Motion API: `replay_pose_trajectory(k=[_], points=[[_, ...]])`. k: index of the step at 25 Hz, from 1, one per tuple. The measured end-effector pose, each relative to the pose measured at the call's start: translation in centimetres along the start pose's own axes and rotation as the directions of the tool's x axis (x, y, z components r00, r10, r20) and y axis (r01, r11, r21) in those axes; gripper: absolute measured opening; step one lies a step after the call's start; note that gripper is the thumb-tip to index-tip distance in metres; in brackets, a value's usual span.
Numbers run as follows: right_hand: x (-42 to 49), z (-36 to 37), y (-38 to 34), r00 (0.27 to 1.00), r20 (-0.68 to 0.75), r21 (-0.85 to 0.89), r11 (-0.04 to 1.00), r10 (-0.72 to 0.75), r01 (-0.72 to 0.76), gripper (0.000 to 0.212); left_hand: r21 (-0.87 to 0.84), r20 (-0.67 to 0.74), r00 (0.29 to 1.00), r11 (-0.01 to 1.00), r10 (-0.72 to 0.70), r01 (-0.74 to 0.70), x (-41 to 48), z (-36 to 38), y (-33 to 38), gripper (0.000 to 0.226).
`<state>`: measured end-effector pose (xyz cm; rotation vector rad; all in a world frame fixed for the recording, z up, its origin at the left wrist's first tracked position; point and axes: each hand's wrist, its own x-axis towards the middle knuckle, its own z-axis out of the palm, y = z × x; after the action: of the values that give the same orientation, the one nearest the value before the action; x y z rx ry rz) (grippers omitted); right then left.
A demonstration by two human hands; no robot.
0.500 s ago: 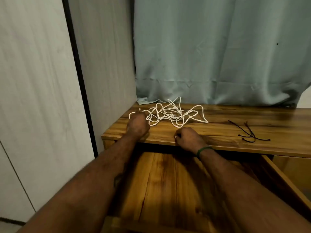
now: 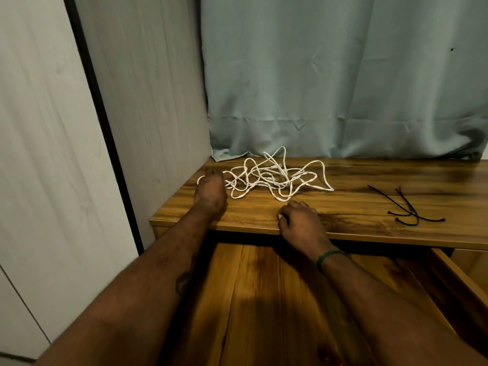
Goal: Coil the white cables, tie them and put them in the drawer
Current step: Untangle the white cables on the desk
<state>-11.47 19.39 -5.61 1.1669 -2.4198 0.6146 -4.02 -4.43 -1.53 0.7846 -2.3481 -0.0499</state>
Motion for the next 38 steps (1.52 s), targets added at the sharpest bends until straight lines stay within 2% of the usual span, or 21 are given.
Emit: replay_pose_trajectory(k=[2, 6, 8, 10, 12, 14, 15, 16, 17, 19, 21, 23, 25, 27, 29, 31, 33, 34, 35, 37, 38], points=[[-0.5, 0.1, -0.3, 1.000, 0.006, -0.010, 1.000, 0.000, 0.000, 0.026, -0.020, 0.006, 1.000, 1.000, -0.002, 0.002, 0.3, 0.2, -0.2, 0.022], [-0.7, -0.3, -0.2, 0.999, 0.033, 0.012, 1.000, 0.002, -0.002, 0.027, -0.069, 0.069, 0.998, 0.998, -0.007, 0.012, 0.0, 0.2, -0.1, 0.033], [-0.8, -0.3, -0.2, 0.999, 0.051, 0.031, 1.000, -0.004, 0.002, 0.027, -0.250, 0.004, 1.000, 0.968, -0.003, 0.004, -0.9, -0.2, 1.1, 0.032], [-0.9, -0.3, -0.3, 0.999, 0.036, 0.041, 0.999, -0.002, 0.001, 0.026, -0.490, -0.057, 0.998, 0.872, -0.020, -0.011, -1.9, -0.8, 3.1, 0.030], [-0.8, -0.1, -0.3, 1.000, 0.008, 0.080, 0.997, 0.004, -0.005, 0.033, -0.731, -0.002, 0.993, 0.677, -0.119, 0.080, -2.6, -1.3, 5.3, 0.023], [-0.9, -0.3, -0.2, 1.000, -0.021, 0.164, 0.986, 0.024, -0.020, 0.054, -0.914, 0.304, 0.937, 0.224, -0.172, 0.338, -3.2, -2.3, 7.5, 0.019], [-1.0, -0.4, -0.1, 0.999, -0.041, 0.221, 0.975, 0.031, -0.021, 0.061, -0.897, 0.442, 0.892, -0.015, -0.098, 0.443, -3.8, -3.0, 8.4, 0.021], [-1.0, -0.6, -0.1, 0.997, -0.064, 0.283, 0.959, 0.038, -0.019, 0.064, -0.843, 0.520, 0.854, -0.173, -0.013, 0.510, -4.4, -3.4, 8.9, 0.024], [-0.9, -0.8, -0.1, 0.995, -0.085, 0.343, 0.939, 0.049, -0.017, 0.063, -0.796, 0.559, 0.826, -0.235, 0.071, 0.558, -5.0, -3.7, 9.0, 0.027], [-0.7, -1.0, 0.1, 0.987, -0.115, 0.451, 0.891, 0.116, -0.052, 0.061, -0.760, 0.599, 0.767, -0.138, 0.229, 0.635, -6.2, -3.8, 8.7, 0.030], [-0.7, -1.3, 0.3, 0.970, -0.130, 0.534, 0.839, 0.204, -0.105, 0.056, -0.768, 0.634, 0.714, 0.134, 0.298, 0.626, -7.1, -3.9, 8.5, 0.033], [-0.4, -1.4, 0.7, 0.968, -0.139, 0.529, 0.842, 0.207, -0.104, 0.030, -0.781, 0.611, 0.749, 0.355, 0.257, 0.515, -7.6, -3.7, 8.7, 0.034], [-0.4, -1.3, 0.6, 0.980, -0.113, 0.533, 0.843, 0.163, -0.078, 0.018, -0.801, 0.529, 0.822, 0.444, 0.212, 0.401, -7.9, -3.9, 9.3, 0.029], [-0.5, -1.1, 0.4, 0.984, -0.098, 0.577, 0.814, 0.147, -0.065, 0.014, -0.773, 0.375, 0.882, 0.621, 0.286, 0.128, -8.1, -4.1, 9.5, 0.028], [-0.4, -1.0, 0.5, 0.984, -0.096, 0.556, 0.828, 0.149, -0.071, 0.017, -0.469, 0.279, 0.862, 0.843, 0.424, -0.263, -8.1, -4.3, 9.6, 0.033], [-0.3, -0.8, 0.8, 0.987, -0.101, 0.506, 0.860, 0.128, -0.060, 0.020, -0.227, 0.255, 0.832, 0.867, 0.493, -0.444, -7.5, -5.0, 9.7, 0.034], [-0.1, -0.5, 1.2, 0.989, -0.104, 0.413, 0.909, 0.105, -0.053, 0.021, -0.383, 0.020, 0.893, 0.829, 0.449, -0.408, -7.1, -6.3, 9.4, 0.032], [0.0, -0.5, 1.3, 0.991, -0.090, 0.345, 0.937, 0.102, -0.065, 0.020, -0.563, -0.169, 0.949, 0.764, 0.267, -0.316, -6.6, -7.1, 8.7, 0.031], [0.3, -0.4, 1.2, 0.992, -0.069, 0.265, 0.960, 0.108, -0.086, 0.019, -0.724, -0.316, 0.949, 0.651, -0.018, -0.229, -6.0, -7.8, 7.7, 0.031], [0.5, -0.1, 0.8, 0.993, -0.038, 0.130, 0.986, 0.115, -0.109, 0.014, -0.876, -0.358, 0.786, 0.473, -0.504, -0.096, -4.7, -8.2, 5.0, 0.035], [0.7, 0.1, 0.9, 0.991, -0.040, 0.102, 0.987, 0.128, -0.123, 0.013, -0.912, -0.292, 0.715, 0.411, -0.635, -0.009, -4.1, -7.6, 3.8, 0.036]])
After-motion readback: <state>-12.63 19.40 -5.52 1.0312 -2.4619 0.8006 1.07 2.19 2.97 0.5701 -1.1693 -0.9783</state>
